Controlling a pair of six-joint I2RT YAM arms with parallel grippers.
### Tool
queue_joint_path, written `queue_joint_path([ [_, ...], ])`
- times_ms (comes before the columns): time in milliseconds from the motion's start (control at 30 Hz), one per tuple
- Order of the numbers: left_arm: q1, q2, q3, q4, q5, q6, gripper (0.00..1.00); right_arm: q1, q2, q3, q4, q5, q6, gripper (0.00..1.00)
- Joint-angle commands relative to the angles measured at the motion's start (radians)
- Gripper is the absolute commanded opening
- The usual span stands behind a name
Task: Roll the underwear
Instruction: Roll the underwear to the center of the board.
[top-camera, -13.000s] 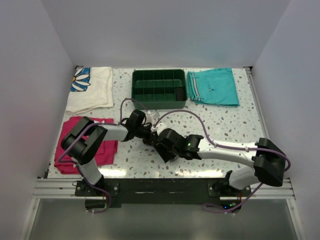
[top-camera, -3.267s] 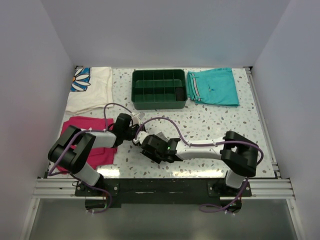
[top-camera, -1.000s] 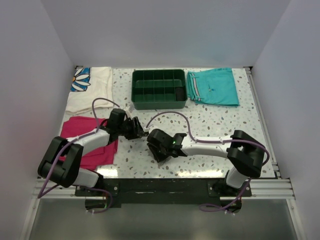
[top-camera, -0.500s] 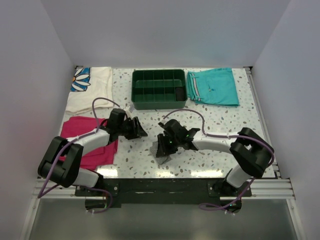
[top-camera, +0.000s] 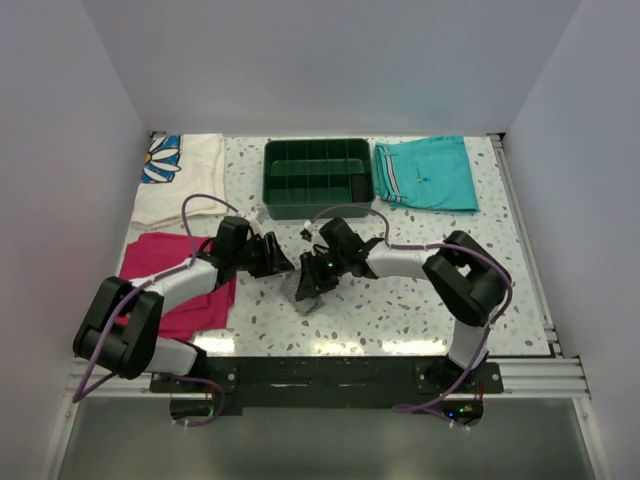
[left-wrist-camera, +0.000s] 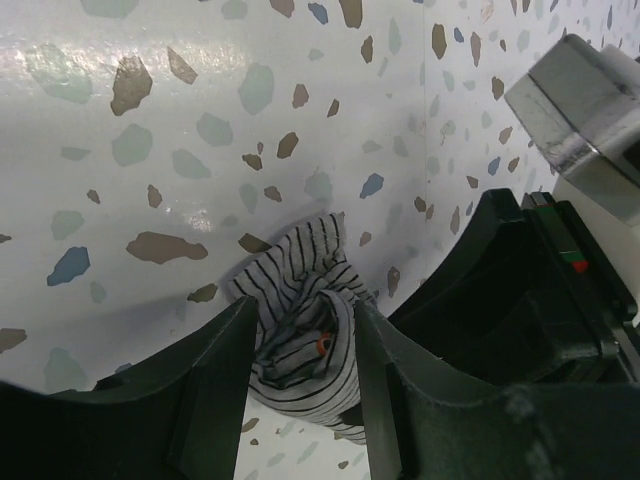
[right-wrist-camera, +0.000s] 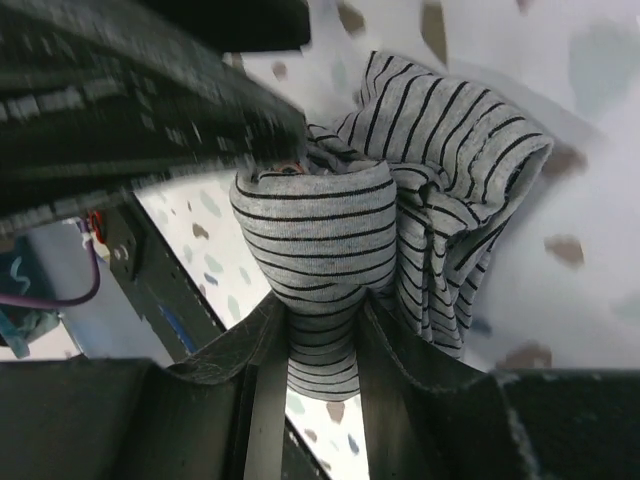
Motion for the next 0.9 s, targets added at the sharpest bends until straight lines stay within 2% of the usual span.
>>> queue_joint_path([
  [0, 0.024, -0.054, 0.003, -0.003, -0.037, 0.011, 0.49, -0.005, 0.158, 0.081, -0.149, 0.148, -0.159, 0.00],
  [167, 0.044, -0.081, 0.004, -0.032, -0.068, 0.008, 0.49, -0.005, 0.183, 0.164, -0.286, 0.365, -0.283, 0.00],
  [267, 0.055, -0.094, 0.009, -0.042, -0.075, 0.017, 0.49, -0.020, 0.181, 0.169, -0.331, 0.385, -0.325, 0.00],
  [567, 0.069, -0.120, 0.003, -0.075, -0.078, 0.022, 0.49, -0.052, 0.262, 0.103, -0.213, 0.029, -0.250, 0.00],
  [767, 0.070, -0.144, 0.003, -0.078, -0.068, 0.036, 0.49, -0.063, 0.292, 0.066, -0.168, -0.027, -0.199, 0.00],
  [867, 0.070, -0.154, -0.002, -0.058, -0.025, 0.050, 0.49, -0.072, 0.301, 0.068, -0.203, -0.019, -0.193, 0.00],
])
